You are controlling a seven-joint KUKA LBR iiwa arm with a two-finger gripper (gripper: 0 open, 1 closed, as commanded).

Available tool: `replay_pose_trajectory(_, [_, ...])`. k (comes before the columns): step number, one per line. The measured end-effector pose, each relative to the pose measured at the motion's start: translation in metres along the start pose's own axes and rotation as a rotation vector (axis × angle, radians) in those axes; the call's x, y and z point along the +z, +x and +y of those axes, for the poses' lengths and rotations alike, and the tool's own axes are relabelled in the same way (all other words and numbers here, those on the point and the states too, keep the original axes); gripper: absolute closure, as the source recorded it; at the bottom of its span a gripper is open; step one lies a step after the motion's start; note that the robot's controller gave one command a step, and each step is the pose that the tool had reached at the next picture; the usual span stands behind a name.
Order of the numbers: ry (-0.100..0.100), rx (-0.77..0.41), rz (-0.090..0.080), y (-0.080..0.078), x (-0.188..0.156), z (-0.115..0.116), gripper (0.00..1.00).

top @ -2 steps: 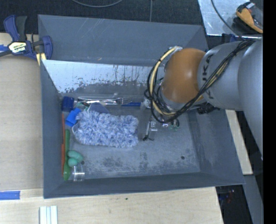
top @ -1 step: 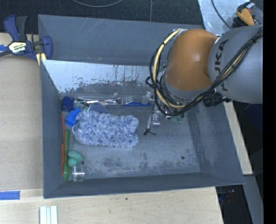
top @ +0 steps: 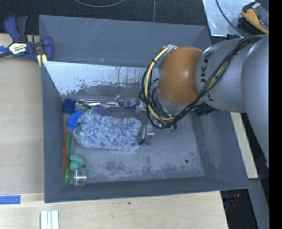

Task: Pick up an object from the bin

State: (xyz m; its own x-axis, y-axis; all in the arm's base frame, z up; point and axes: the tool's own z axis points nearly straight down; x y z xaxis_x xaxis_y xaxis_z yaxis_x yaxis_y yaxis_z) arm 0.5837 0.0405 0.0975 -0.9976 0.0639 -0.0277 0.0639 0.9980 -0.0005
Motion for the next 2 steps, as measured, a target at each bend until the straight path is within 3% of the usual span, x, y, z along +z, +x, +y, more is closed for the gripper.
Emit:
replay_pose_trajectory(1, [-0.002,0.050,0.000,0.0069,0.0160,0.0112,0.00])
replay_pose_trajectory(2, [0.000,0.013,0.002,0.0069,0.0156,0.0125,0.00])
